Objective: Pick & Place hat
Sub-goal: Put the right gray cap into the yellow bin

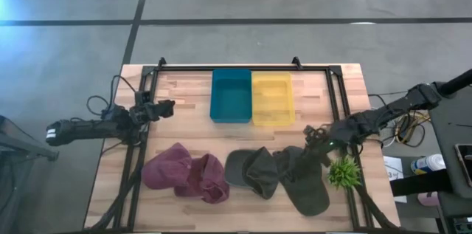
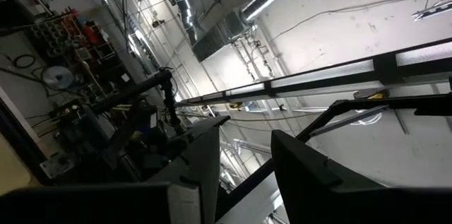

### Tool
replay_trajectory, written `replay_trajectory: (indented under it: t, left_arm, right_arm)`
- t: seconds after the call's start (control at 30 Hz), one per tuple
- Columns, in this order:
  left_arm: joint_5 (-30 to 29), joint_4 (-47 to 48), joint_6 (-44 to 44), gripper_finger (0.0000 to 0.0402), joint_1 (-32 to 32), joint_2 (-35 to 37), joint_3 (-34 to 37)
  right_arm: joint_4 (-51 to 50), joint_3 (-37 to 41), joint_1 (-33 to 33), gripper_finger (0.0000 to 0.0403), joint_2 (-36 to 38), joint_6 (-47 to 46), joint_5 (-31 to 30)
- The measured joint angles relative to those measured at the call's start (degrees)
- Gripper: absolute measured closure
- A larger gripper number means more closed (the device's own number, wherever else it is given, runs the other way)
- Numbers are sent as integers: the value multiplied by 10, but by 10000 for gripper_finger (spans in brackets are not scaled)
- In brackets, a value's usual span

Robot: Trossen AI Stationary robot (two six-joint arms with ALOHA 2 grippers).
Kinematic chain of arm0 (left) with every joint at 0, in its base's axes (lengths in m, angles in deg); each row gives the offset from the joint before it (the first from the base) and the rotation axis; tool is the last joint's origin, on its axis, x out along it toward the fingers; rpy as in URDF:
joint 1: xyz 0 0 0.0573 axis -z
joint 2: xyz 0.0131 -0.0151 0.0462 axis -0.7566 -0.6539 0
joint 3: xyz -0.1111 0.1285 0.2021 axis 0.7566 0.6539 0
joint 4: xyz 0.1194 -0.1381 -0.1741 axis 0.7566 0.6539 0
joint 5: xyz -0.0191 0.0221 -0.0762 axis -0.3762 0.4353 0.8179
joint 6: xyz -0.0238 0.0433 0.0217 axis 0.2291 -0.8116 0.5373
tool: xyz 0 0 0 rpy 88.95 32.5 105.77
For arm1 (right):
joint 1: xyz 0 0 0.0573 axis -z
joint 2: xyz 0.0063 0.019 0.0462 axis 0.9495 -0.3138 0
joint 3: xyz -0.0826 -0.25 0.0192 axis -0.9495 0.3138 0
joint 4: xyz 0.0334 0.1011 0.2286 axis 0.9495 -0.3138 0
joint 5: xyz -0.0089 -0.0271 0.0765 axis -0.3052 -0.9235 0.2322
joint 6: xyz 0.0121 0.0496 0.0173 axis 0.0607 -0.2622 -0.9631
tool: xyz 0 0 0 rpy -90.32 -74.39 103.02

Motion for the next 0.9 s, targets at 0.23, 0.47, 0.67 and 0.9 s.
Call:
replay_trajectory:
  t: [0.23,0.47,0.67,0.9]
  left_arm:
    - [30,18,-36,280,0,-4,-1]
    - [33,85,-44,280,0,-7,-1]
    - [41,146,-31,280,0,-7,-1]
    - [44,189,-31,280,0,-7,-1]
  right_arm:
    - [-186,-109,-12,264,-174,5,107]
    - [-431,-266,-56,264,-328,186,74]
    - [-482,-377,-141,264,-443,306,72]
    - [-496,-468,-231,264,-556,318,63]
